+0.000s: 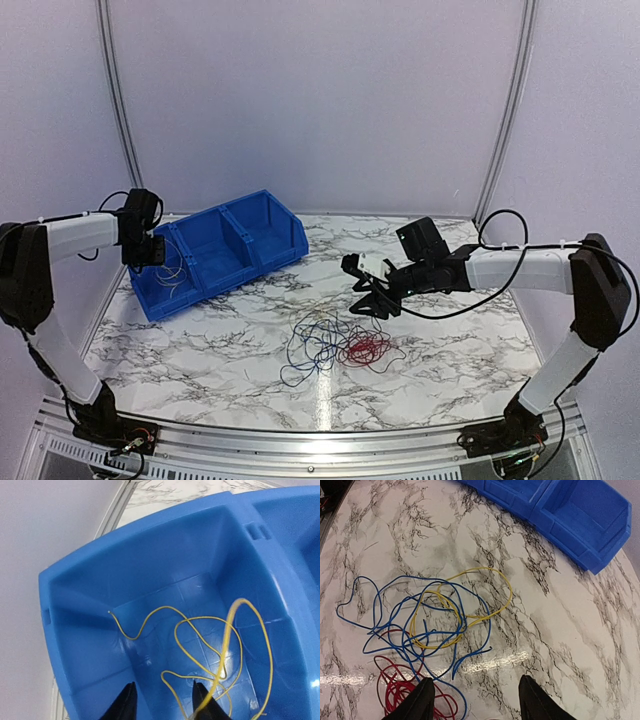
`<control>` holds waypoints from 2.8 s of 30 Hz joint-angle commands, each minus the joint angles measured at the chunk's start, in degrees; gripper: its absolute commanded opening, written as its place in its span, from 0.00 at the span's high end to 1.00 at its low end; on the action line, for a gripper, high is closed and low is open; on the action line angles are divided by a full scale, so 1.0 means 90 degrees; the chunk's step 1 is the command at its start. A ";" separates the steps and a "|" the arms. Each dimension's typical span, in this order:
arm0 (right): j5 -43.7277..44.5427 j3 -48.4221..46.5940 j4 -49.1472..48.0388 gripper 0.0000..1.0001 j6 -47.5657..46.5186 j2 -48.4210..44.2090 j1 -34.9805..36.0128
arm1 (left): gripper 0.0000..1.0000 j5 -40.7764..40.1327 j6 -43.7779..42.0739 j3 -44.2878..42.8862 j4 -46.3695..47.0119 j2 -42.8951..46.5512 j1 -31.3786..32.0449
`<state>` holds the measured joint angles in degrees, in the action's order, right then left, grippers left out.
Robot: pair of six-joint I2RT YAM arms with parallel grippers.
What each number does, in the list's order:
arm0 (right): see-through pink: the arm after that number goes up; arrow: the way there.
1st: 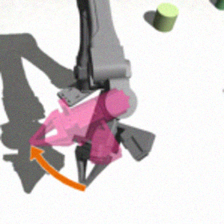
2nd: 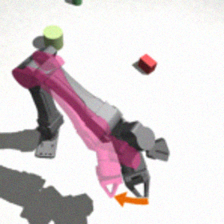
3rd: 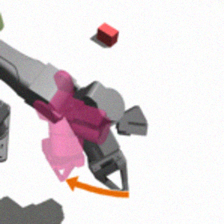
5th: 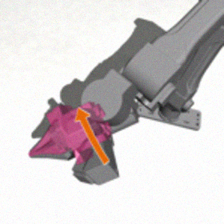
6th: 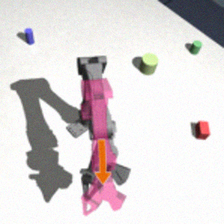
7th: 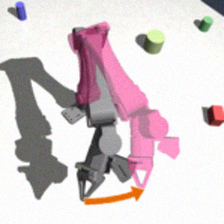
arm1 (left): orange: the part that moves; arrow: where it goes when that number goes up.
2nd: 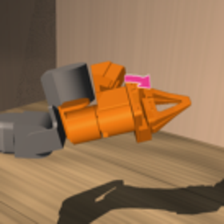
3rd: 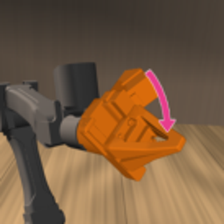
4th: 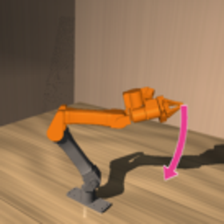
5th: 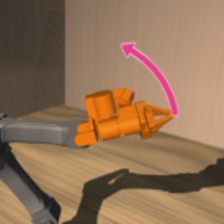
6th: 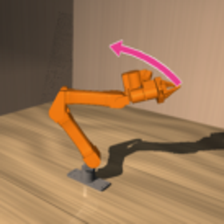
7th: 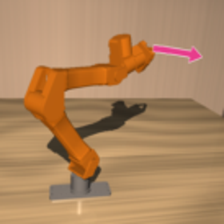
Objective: Untangle the cables
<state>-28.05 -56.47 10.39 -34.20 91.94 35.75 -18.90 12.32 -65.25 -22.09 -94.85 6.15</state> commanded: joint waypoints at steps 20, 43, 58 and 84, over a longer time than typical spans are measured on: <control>0.0180 -0.0714 -0.0072 0.42 0.1022 0.0199 -0.0041 | 0.01 0.2566 -0.0839 0.1841 0.2852 0.3695 0.0556; -0.0627 -0.4669 0.2248 0.45 0.1474 0.4114 0.0031 | 0.39 0.2056 -0.1250 0.2263 0.3294 0.3444 0.1977; -0.1576 -0.5124 0.3105 1.00 0.1280 0.4009 0.0068 | 0.33 0.2324 -0.1182 0.2243 0.3360 0.3346 0.1983; -0.0373 -0.0874 0.0998 0.53 0.0799 0.0392 0.0070 | 0.43 0.1586 0.1189 0.0462 0.3158 -0.1021 0.4655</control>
<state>-34.81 -64.14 24.36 -24.60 97.89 36.25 -1.63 22.00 -52.99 8.43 -98.24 46.68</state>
